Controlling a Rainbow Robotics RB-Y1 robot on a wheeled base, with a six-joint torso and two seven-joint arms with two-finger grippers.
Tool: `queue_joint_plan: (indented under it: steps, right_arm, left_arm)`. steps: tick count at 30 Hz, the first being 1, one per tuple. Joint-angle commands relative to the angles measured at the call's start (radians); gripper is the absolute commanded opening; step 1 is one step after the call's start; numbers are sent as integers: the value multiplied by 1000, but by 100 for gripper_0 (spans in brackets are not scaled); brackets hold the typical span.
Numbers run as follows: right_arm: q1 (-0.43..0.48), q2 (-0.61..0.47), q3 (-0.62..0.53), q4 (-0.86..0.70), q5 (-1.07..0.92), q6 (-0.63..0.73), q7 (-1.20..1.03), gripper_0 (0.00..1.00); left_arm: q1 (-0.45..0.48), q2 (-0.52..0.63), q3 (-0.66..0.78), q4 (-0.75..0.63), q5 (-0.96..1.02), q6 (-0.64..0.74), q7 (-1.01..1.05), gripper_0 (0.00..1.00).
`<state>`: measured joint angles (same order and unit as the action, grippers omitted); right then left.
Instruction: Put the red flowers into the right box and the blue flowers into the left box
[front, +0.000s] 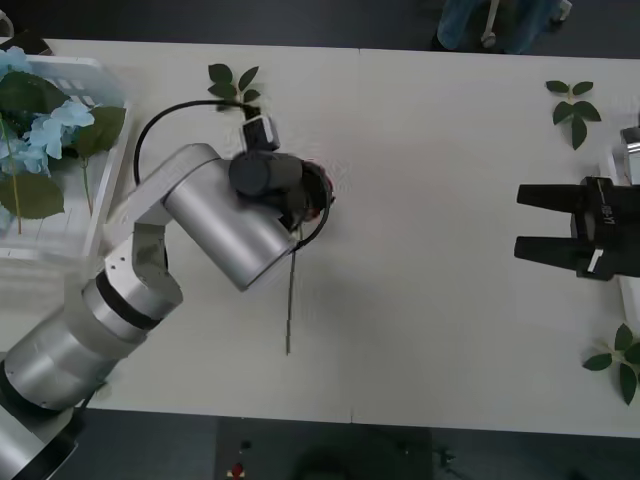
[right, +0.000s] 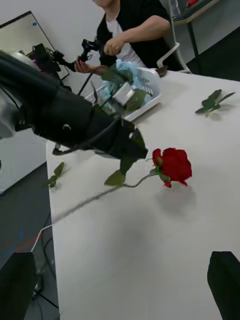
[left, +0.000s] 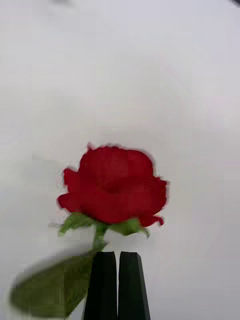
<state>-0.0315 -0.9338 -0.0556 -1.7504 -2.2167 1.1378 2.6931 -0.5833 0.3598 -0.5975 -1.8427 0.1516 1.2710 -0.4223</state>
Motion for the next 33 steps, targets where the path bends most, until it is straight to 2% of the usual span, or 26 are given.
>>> queue_joint_plan:
  steps: [1,5,13,14,15,16,26,33]
  right_arm:
    - [-10,-14,59,-32,-32,-20,12,100]
    - [-10,-14,60,-37,-34,-20,12,100]
    - [-10,-14,62,-37,-37,-26,12,100]
    - [-10,-14,62,-37,-41,-29,12,100]
    - [-10,-14,60,-38,-43,-33,12,100]
    - [-10,-14,62,-37,-43,-33,12,100]
    - [-11,-14,60,-37,-43,-63,12,100]
    - [-13,-16,60,-37,-44,-69,12,100]
  left_arm:
    - [85,56,148,-199,140,8,-104,0]
    - [154,82,208,-271,224,8,-185,0]
    - [195,85,192,-254,167,25,-217,2]
    - [195,80,186,-251,141,27,-216,34]
    - [195,77,176,-245,112,27,-216,91]
    - [195,77,169,-245,103,27,-216,100]
    - [195,77,104,-202,-17,54,-237,100]
    - [194,94,91,-104,-145,64,-432,100]
